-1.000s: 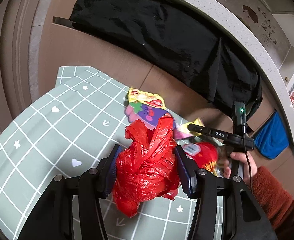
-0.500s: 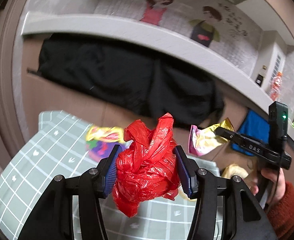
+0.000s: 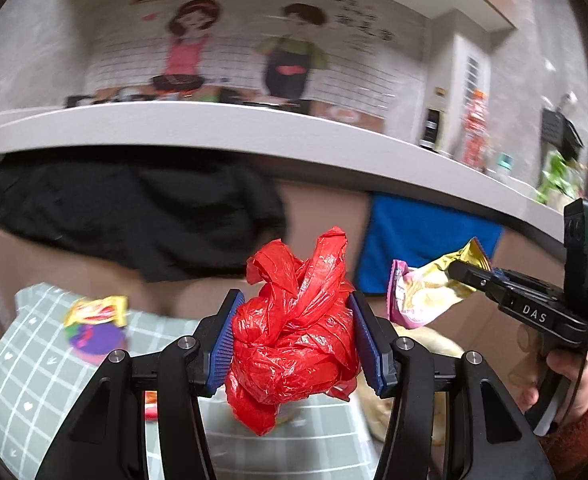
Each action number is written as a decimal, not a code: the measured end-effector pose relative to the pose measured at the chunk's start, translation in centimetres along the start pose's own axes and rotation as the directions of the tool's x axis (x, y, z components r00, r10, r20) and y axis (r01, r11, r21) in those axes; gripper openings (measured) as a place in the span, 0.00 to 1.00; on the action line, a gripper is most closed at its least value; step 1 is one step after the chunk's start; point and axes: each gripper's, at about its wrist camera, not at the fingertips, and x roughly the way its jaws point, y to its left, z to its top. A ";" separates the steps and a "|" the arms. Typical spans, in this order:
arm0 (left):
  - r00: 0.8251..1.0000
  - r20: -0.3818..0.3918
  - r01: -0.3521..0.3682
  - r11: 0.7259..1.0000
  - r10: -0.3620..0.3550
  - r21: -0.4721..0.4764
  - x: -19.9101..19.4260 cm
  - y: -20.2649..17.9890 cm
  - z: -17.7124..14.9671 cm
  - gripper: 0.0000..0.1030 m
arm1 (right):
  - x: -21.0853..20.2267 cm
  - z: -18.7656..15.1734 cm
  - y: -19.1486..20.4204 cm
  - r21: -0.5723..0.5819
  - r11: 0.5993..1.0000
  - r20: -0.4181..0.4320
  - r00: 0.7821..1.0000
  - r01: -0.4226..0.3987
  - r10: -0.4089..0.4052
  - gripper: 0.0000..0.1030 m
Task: Collect trash
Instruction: 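Lift the red bag and yellow wrapper and carry both over the yellow bin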
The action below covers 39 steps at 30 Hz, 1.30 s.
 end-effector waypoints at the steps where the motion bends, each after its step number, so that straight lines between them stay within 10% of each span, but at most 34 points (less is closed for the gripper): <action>1: 1.000 -0.002 0.015 1.000 -0.015 0.011 0.5 -1.2 0.0 0.52 | -1.0 -0.2 -1.1 0.009 1.000 0.009 1.000 0.027 -0.027 0.16; 16: 0.979 -0.064 0.199 0.977 -0.195 0.072 7.5 -13.3 -1.1 0.52 | -7.3 -3.3 -10.2 0.085 0.971 0.015 0.974 0.222 -0.224 0.17; 39: 0.959 -0.194 0.222 0.973 -0.207 0.059 13.4 -15.4 -4.9 0.52 | -4.3 -7.6 -13.7 0.139 0.962 -0.081 0.971 0.233 -0.224 0.17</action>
